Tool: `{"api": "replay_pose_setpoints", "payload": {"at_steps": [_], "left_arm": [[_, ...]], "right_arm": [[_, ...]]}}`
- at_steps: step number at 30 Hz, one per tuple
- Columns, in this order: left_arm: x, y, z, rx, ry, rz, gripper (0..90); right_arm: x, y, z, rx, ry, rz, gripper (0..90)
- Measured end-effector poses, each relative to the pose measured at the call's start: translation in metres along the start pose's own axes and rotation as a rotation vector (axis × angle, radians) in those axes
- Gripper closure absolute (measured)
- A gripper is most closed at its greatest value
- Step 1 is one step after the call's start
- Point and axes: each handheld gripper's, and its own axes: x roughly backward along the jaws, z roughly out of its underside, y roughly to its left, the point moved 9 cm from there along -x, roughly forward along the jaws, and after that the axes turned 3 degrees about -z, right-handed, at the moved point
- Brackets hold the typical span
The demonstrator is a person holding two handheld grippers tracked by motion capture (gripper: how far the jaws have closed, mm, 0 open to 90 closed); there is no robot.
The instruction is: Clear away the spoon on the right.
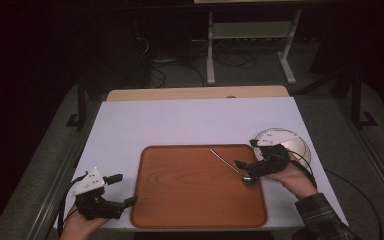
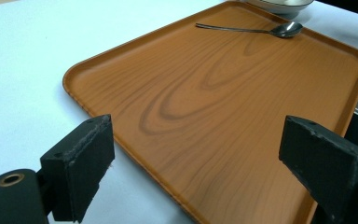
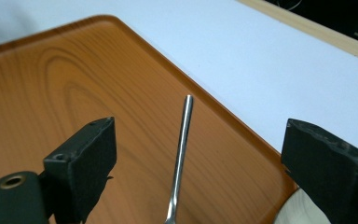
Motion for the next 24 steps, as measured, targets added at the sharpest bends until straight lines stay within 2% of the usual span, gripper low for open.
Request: {"api": "replay_pose_setpoints", "payload": {"at_steps": [6, 11, 15, 24], "left_arm": [[-0.001, 0.0, 0.0, 0.0, 0.002, 0.001, 9.6], [-0.001, 0.0, 0.0, -0.002, 0.003, 0.001, 9.6], [-0.001, -0.001, 0.0, -0.001, 0.004, 0.002, 9.6], [-0.001, -0.001, 0.001, -0.005, 0.009, 0.003, 9.6]], "right_arm": [[0.017, 0.002, 0.007, -0.019, -0.045, 0.006, 9.4], [0.025, 0.004, 0.015, -0.029, -0.049, 0.009, 9.4], [0.032, 0.007, 0.024, -0.008, -0.037, 0.028, 9.4], [0.049, 0.011, 0.039, -0.036, -0.057, 0.039, 9.6]]}}
